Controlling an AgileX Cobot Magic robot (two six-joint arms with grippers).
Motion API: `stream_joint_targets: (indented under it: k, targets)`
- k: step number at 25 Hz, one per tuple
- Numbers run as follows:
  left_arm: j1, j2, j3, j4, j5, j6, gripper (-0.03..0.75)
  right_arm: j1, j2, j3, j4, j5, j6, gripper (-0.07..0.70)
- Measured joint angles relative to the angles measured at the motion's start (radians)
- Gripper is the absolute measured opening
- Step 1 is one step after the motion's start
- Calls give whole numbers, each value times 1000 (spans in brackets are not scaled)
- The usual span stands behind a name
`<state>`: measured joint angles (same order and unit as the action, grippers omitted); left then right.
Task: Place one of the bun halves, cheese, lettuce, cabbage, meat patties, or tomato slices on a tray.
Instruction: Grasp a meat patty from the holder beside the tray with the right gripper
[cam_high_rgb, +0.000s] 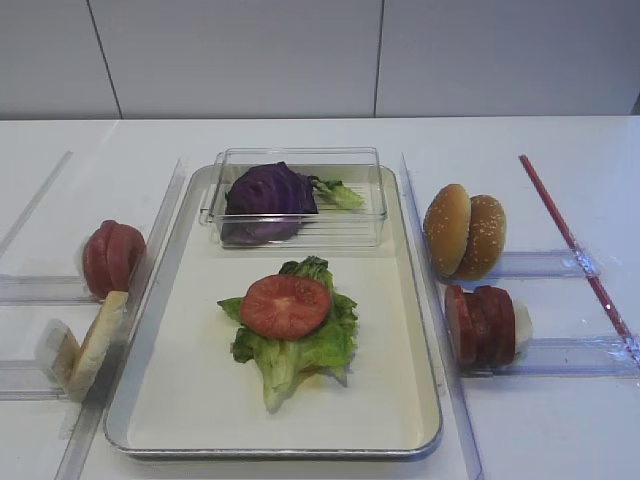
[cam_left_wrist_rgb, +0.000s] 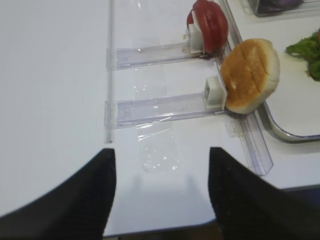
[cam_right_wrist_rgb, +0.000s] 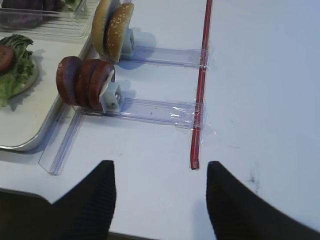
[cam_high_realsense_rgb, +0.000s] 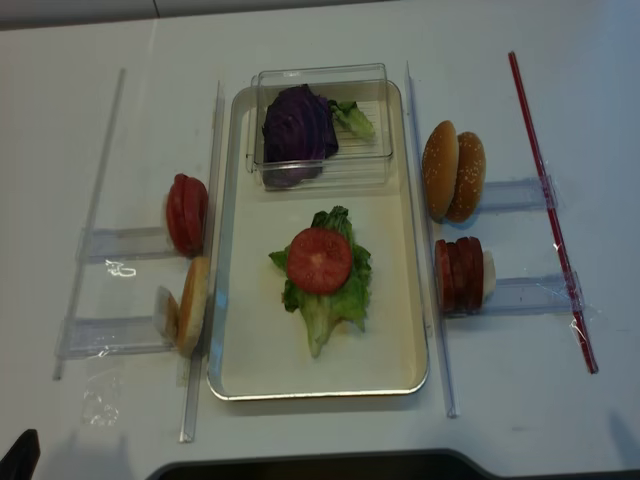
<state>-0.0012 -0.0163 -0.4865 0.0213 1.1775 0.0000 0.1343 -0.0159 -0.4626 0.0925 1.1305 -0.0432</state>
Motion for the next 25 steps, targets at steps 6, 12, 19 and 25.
stream_joint_targets:
  k: [6,12,19,25]
  targets:
    - [0,0,0,0,0,0,417,0,0,-29,0,-44,0,447]
    - [0,0,0,0,0,0,417,0,5,-99,0,-64,-19,447]
    - [0,0,0,0,0,0,417,0,164,-240,29,-31,-28,447]
    - [0,0,0,0,0,0,417,0,371,-376,101,67,-46,447]
